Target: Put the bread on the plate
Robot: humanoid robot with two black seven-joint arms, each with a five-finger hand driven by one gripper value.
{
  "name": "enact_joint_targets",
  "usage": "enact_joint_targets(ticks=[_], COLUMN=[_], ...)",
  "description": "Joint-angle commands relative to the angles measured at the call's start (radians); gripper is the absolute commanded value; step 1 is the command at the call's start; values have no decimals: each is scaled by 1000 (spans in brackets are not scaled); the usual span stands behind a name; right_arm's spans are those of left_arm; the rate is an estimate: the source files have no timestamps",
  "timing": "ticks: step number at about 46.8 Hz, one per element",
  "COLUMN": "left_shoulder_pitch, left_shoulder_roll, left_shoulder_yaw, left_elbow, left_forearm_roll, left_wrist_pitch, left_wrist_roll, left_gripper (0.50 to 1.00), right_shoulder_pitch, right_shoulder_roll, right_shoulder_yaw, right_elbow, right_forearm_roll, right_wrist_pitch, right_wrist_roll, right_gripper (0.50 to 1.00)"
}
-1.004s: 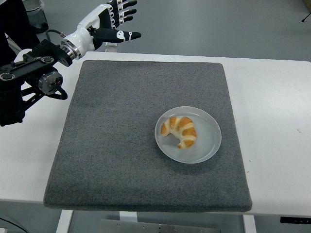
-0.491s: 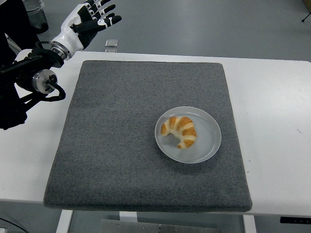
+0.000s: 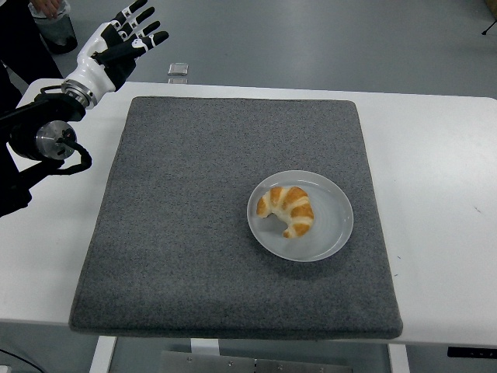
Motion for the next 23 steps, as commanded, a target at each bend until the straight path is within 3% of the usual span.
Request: enact_joint_targets(ticks=[1, 23], left_shoulder_pitch=[19, 54], left_shoulder_roll=[0, 18], left_shoulder_yaw=[-4, -34], left_elbow=[3, 6], left_forearm_roll=[1, 4], left_wrist_pitch=[-19, -43], left_wrist_roll=[-1, -3], left_gripper=[992, 992], right_shoulder_pitch=[0, 0], right_shoulder_roll=[0, 0], right_shoulder_yaw=[0, -2], right_elbow=[0, 0], right_forearm_roll=[0, 0], right_wrist_pitch=[0, 0], right_wrist_roll=[0, 0], right_gripper=[930, 930])
